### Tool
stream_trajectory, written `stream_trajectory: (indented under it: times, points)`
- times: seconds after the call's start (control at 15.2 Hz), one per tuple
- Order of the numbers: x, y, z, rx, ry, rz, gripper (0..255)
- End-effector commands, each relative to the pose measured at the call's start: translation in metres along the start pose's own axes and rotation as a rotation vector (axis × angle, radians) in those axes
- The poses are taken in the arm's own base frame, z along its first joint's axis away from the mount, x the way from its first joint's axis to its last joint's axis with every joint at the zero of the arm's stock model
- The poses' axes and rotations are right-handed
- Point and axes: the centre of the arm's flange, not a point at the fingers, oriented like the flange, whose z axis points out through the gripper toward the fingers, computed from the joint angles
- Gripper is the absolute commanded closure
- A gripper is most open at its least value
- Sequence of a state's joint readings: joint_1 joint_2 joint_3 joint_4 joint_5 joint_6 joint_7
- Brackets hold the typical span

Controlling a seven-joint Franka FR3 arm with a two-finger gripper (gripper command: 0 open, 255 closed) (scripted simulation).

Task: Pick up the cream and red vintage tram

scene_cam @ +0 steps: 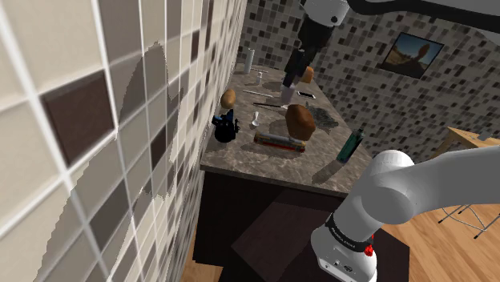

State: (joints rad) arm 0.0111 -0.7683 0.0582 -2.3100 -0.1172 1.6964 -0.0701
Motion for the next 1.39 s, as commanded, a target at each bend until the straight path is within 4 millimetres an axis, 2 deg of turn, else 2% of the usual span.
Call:
stream_trajectory:
  times: [0.0,1.32]
  points:
    - [0.000,0.000,0.000,0.000,0.000,0.000,0]
    - [-0.017,0.155,0.227,0.130,-0.021,-0.220,0]
